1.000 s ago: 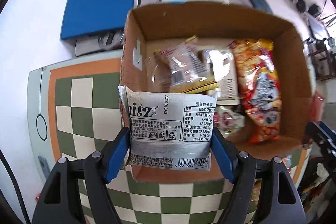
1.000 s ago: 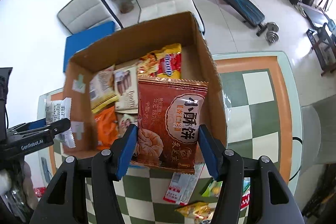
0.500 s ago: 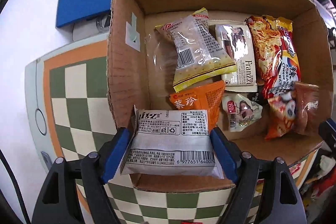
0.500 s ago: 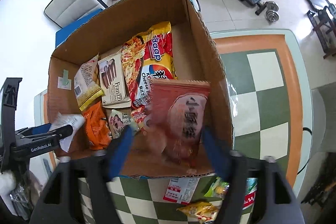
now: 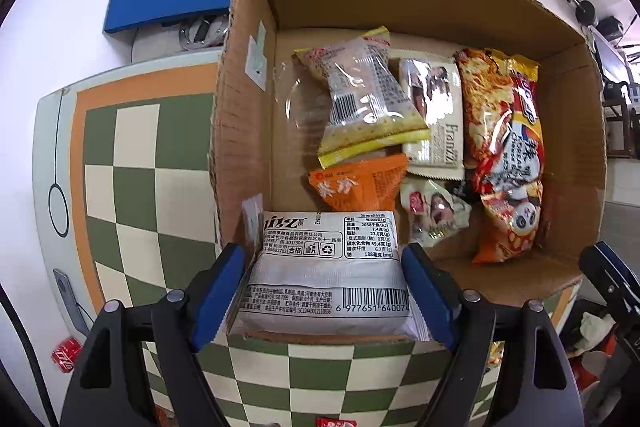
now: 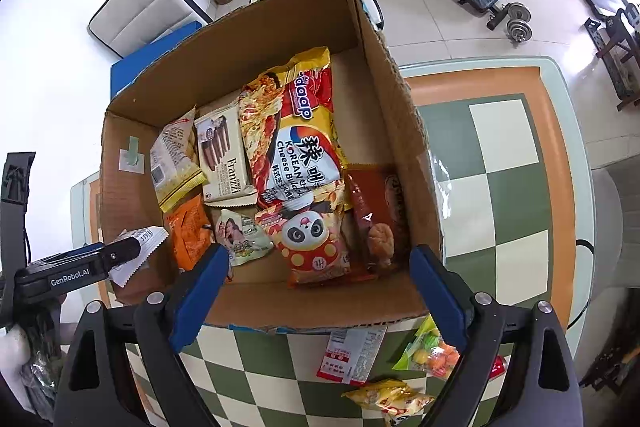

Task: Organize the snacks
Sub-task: 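Carry both packets into the cardboard box and open both tools, then grasp the red-and-white long packet with the left tool while the right tool grasps the clear candy bag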

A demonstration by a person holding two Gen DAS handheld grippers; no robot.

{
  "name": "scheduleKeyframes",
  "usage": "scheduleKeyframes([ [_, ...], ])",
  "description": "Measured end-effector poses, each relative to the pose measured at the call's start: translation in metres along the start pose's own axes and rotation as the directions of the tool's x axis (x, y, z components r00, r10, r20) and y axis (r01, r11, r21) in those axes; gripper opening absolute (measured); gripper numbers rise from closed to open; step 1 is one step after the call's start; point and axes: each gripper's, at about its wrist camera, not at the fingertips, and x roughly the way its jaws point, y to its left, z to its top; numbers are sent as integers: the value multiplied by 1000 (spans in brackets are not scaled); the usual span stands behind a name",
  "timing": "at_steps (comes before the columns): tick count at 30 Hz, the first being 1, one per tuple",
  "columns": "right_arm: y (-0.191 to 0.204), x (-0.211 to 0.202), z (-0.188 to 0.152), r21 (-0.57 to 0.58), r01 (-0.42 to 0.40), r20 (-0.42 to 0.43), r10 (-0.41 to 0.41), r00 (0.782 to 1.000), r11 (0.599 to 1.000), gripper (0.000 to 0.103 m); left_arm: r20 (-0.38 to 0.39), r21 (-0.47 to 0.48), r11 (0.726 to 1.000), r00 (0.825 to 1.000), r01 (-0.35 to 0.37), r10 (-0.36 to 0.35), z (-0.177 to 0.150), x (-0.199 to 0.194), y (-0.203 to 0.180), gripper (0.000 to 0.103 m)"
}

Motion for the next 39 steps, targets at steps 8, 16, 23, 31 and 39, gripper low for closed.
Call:
scheduleKeyframes([
  [8,13,-7,-6,-27,-13,-4,13,1000,1000,94,-6,17,1000,1000,20,-20,-1,-9,-6,80],
  [16,21,-12,-10,-35,-35,-9,34,999,999,94,-19,-2,998,998,63,-63,-2,-6,-3,80],
  [23,26,-15,-19,-42,-34,-17,33,999,999,94,12,-13,994,994,107,-107,-9,-16,-4,80],
  [31,18,-36,-37,-38,-40,16,41,999,998,94,193,62,994,976,86,-96,-42,-63,-24,80],
  [39,-37,-44,-107,95,-31,-8,32,999,995,94,317,101,994,948,-33,-1,-132,-60,-56,80],
])
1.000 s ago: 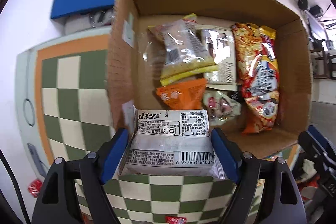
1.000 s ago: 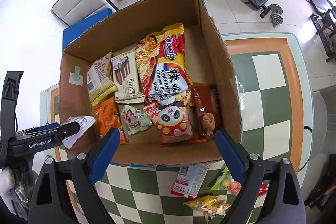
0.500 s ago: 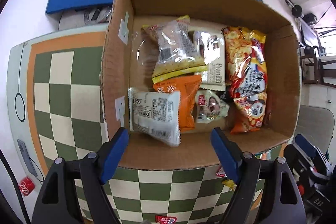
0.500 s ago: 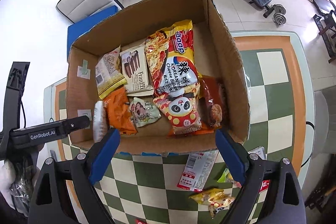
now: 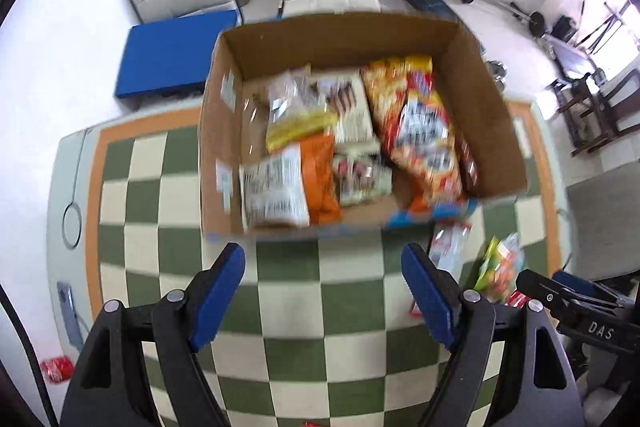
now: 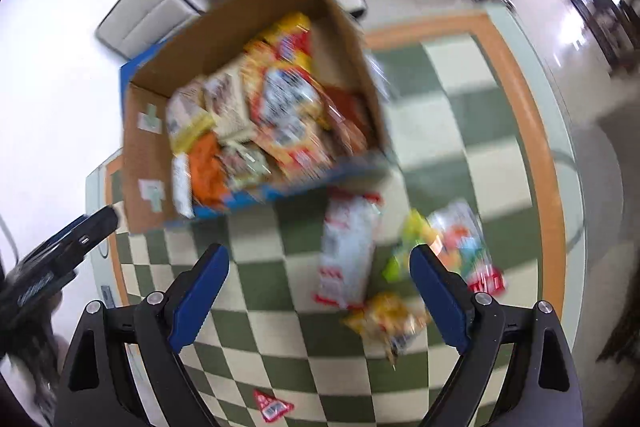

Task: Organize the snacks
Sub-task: 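Grasp the red-and-white long packet with the left tool while the right tool grasps the clear candy bag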

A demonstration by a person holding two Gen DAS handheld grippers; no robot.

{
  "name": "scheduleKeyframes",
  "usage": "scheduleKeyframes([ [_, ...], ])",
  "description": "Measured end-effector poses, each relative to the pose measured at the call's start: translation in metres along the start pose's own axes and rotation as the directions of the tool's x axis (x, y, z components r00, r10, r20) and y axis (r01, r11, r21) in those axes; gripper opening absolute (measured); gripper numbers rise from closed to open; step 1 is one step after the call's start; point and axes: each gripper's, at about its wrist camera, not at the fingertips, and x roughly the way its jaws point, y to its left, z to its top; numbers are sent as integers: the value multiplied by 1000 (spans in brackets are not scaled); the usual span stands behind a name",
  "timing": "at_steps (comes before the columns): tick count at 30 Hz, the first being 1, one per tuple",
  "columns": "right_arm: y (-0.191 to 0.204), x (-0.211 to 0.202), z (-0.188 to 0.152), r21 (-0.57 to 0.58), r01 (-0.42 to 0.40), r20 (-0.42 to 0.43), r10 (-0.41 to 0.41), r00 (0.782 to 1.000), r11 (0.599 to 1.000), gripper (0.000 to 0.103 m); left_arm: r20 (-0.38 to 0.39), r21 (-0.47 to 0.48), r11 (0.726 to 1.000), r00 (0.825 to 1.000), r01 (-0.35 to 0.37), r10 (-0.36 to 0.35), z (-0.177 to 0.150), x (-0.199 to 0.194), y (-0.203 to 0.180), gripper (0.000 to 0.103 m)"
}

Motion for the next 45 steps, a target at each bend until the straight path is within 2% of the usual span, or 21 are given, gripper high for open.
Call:
scheduleKeyframes([
  [5,-51,54,-52,101,-13,-139,27,990,995,94,-102,3,1000,994,-29,29,-47,41,-17,80],
  [8,-68,86,-68,138,-23,-202,51,978,990,94,-165,-20,999,985,-49,45,-67,66,-22,80],
  [11,-75,108,-74,161,-33,-223,69,972,986,93,-210,-39,998,977,-58,48,-79,82,-27,80],
  [12,-77,114,-75,167,-38,-223,75,972,985,91,-216,-42,997,975,-66,55,-81,86,-28,80],
  [14,-76,121,-77,151,-25,-223,59,973,988,76,-224,-43,996,972,-78,66,-82,90,-32,80],
  [15,-75,123,-78,131,-17,-219,46,975,991,60,-228,-42,996,971,-80,68,-82,92,-35,80],
  [17,-72,125,-81,97,-19,-211,39,977,995,59,-229,-36,996,970,-88,77,-79,97,-42,80],
  [19,-69,123,-85,57,-29,-197,40,980,998,53,-234,-24,997,970,-78,70,-75,101,-51,80],
  [22,-76,114,-90,28,-30,-179,35,983,999,52,-240,19,997,968,-69,71,-67,109,-72,80],
  [25,-97,101,-92,48,-37,-174,44,984,998,52,-251,70,996,965,-53,69,-60,121,-97,80],
  [28,-116,95,-94,43,-24,-192,31,981,999,53,-275,118,992,959,-40,72,-54,138,-123,80],
  [32,-136,96,-95,106,-51,-241,75,968,993,58,-297,166,985,950,-47,95,-48,160,-147,82],
  [34,-148,90,-94,145,-95,-247,129,960,985,63,-275,166,985,957,-51,96,-43,158,-151,82],
  [35,-148,90,-94,145,-95,-247,129,960,985,66,-273,174,984,957,-48,95,-40,159,-154,82],
  [36,-150,79,-88,117,-88,-225,112,968,989,72,-273,176,983,957,-47,95,-38,159,-155,82],
  [37,-150,79,-88,117,-88,-225,112,968,989,73,-268,180,982,959,-49,97,-37,159,-157,82],
  [40,-141,64,-73,-21,-62,-192,57,980,998,73,-244,200,979,965,-46,95,-35,158,-164,80],
  [42,-131,58,-59,-149,-37,-178,10,984,988,73,-238,192,981,968,-26,73,-34,156,-165,72],
  [44,-121,59,-45,-234,-15,-173,-26,985,972,73,-245,174,985,969,9,35,-40,155,-167,57],
  [45,-113,59,-33,-307,4,-175,-60,983,952,73,-247,172,985,968,9,34,-40,154,-167,56],
])
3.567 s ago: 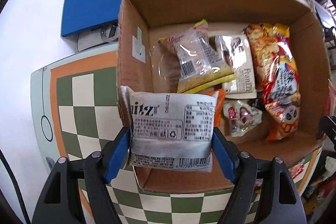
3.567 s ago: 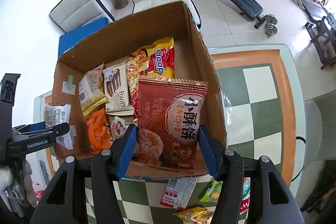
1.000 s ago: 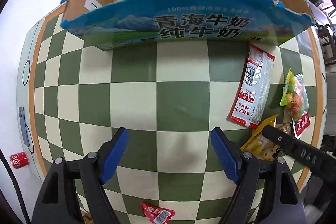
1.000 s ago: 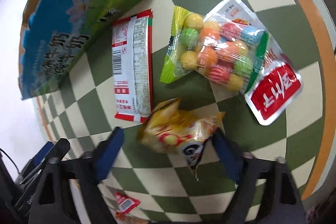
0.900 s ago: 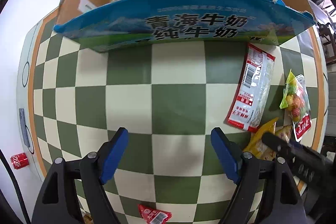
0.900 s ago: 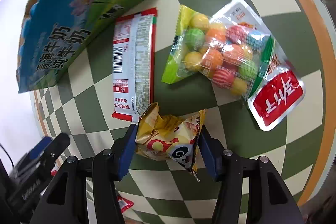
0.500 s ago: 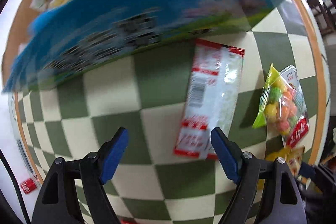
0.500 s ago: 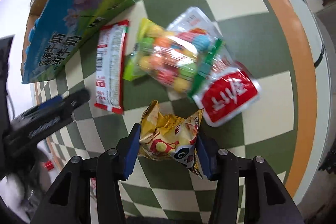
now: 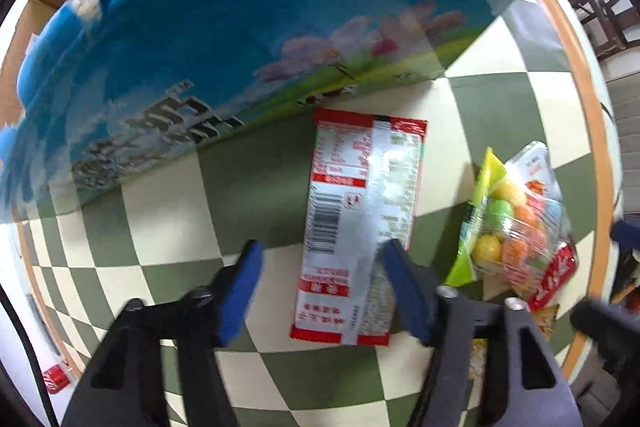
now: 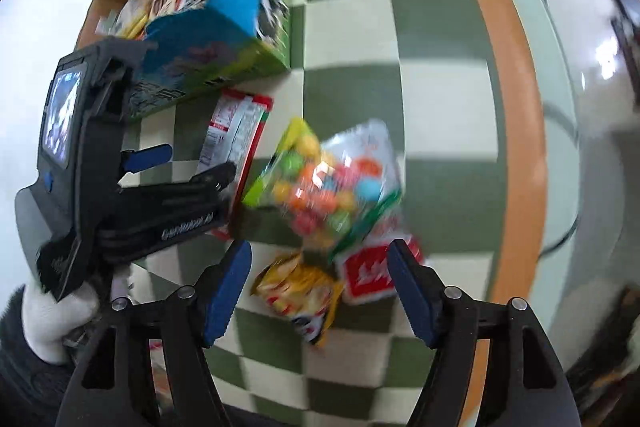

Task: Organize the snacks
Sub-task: 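Grasp the red-and-white long packet with the left tool while the right tool grasps the clear candy bag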

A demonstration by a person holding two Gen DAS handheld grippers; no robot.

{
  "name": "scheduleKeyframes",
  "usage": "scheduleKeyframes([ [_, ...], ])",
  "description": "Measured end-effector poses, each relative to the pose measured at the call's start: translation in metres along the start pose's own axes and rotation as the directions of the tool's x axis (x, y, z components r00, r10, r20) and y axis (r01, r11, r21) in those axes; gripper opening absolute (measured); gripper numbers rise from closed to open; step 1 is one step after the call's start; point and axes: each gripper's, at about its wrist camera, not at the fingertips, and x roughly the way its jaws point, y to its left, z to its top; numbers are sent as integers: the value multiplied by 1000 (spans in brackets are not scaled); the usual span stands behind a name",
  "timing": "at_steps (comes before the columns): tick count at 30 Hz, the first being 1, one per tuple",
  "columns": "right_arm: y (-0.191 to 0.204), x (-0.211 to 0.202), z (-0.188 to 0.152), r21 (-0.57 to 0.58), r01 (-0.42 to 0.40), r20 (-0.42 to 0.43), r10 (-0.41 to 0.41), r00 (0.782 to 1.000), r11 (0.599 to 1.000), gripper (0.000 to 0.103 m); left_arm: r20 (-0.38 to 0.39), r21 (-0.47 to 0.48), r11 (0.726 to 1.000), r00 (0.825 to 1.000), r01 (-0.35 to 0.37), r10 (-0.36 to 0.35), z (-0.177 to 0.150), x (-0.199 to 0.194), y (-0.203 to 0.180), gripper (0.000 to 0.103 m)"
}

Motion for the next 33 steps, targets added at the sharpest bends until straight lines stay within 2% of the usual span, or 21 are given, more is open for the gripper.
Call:
scheduleKeyframes([
  [1,0,0,0,0,0,0,0,1000,1000,73,0,-2,1000,1000,-2,2,-2,0,-1,56],
  [4,3,0,21,-108,25,-25,-28,999,994,73,-2,-28,999,1000,24,-24,-15,2,9,56],
  [6,18,9,34,-261,63,-48,-78,996,963,73,-10,-54,997,999,47,-47,-23,4,17,57],
  [7,18,9,34,-261,63,-48,-78,996,963,73,-17,-69,996,998,58,-59,-26,4,20,57],
  [9,26,21,38,-343,76,-79,-110,991,936,73,-29,-89,993,996,77,-79,-30,6,25,56],
  [14,43,48,43,-450,25,-157,-106,982,893,73,-47,-119,987,992,107,-113,-34,8,39,56],
  [19,50,72,46,-515,78,-157,-183,970,854,73,-48,-96,992,995,78,-83,-30,6,46,56],
  [20,49,75,47,-514,90,-154,-196,968,853,72,-46,-89,993,996,78,-82,-28,4,44,56],
  [22,44,80,50,-488,122,-147,-219,965,864,62,-43,-69,995,996,71,-74,-21,-2,34,56],
  [24,35,75,52,-418,146,-134,-220,966,897,61,-32,-41,998,998,56,-57,-15,-7,28,56],
  [26,11,67,52,-272,161,-158,-209,965,949,61,-31,-9,999,999,45,-45,-10,-8,20,56],
  [28,-9,62,50,-141,141,-192,-167,967,980,61,-38,19,999,999,28,-27,-2,-3,12,57],
  [29,-13,60,49,-119,127,-189,-148,971,985,62,-45,37,999,999,28,-27,2,-1,7,64],
  [30,-18,57,49,-93,115,-185,-131,974,989,62,-51,46,999,998,29,-27,14,0,-6,64],
  [33,-34,54,50,-31,83,-209,-88,974,996,68,-80,78,996,996,35,-29,24,8,-16,64],
])
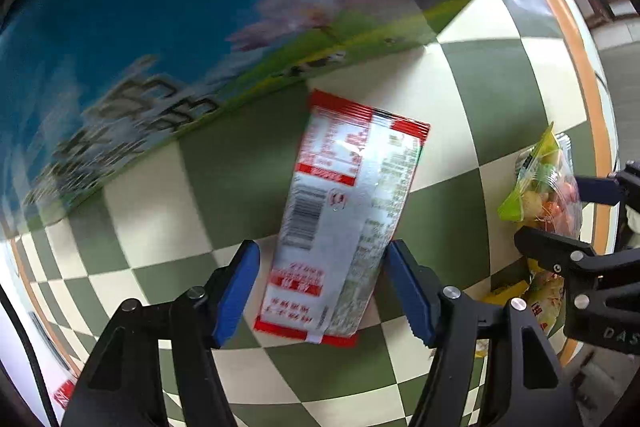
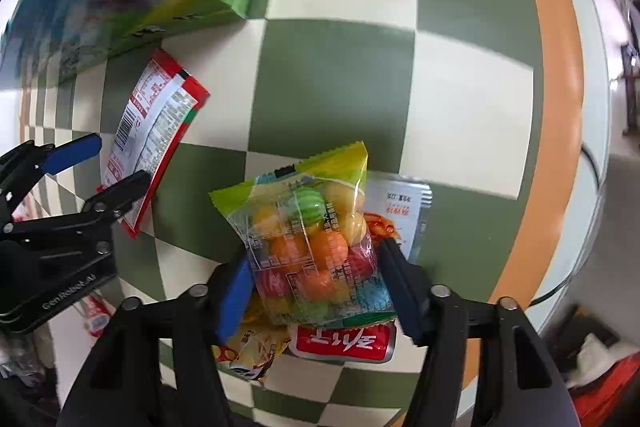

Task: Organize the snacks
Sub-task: 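Grasp the red-and-white long packet with the left tool while the right tool grasps the clear candy bag, then lower both packets into the box and open both tools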

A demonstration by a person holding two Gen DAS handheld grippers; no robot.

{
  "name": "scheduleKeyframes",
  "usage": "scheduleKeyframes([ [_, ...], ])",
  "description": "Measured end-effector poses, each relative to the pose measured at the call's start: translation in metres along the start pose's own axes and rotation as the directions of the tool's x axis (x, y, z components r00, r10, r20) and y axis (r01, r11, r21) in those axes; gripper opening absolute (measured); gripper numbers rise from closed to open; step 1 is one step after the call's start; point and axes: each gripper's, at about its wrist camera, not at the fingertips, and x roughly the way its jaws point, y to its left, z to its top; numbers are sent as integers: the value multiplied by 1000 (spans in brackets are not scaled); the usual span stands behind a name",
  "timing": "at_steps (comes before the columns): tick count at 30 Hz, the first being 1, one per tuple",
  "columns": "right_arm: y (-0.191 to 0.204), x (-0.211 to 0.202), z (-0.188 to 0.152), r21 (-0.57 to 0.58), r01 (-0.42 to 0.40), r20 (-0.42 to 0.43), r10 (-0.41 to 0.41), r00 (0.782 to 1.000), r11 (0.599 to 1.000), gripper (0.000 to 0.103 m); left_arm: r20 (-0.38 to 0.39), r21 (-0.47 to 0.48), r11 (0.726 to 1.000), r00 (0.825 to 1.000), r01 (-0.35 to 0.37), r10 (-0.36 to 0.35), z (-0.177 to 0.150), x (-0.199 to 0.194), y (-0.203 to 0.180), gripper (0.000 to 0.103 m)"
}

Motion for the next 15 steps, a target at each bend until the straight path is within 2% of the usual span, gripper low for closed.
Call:
scheduleKeyframes([
  [2,0,-1,4,11,2,6,-2,1000,1000,69,16,16,1000,1000,-10,10,6,0,-8,63],
  [4,0,-2,8,19,10,9,-10,1000,1000,69,17,15,1000,1000,1,-2,8,-1,-10,56],
  [6,2,-6,12,29,26,18,-27,999,999,69,19,2,1000,1000,1,-1,1,-2,-10,54],
  [8,7,-4,12,29,48,27,-48,998,998,69,14,-39,999,1000,14,-14,-4,-2,-6,51],
  [11,17,-3,10,18,76,45,-77,996,997,59,-6,-125,992,999,33,-34,-21,-1,8,49],
  [13,22,-5,7,14,75,48,-76,996,997,57,-32,-182,983,999,22,-29,-33,-1,15,49],
  [15,24,-6,4,23,61,36,-62,997,998,57,-49,-202,979,997,41,-52,-43,2,20,50],
])
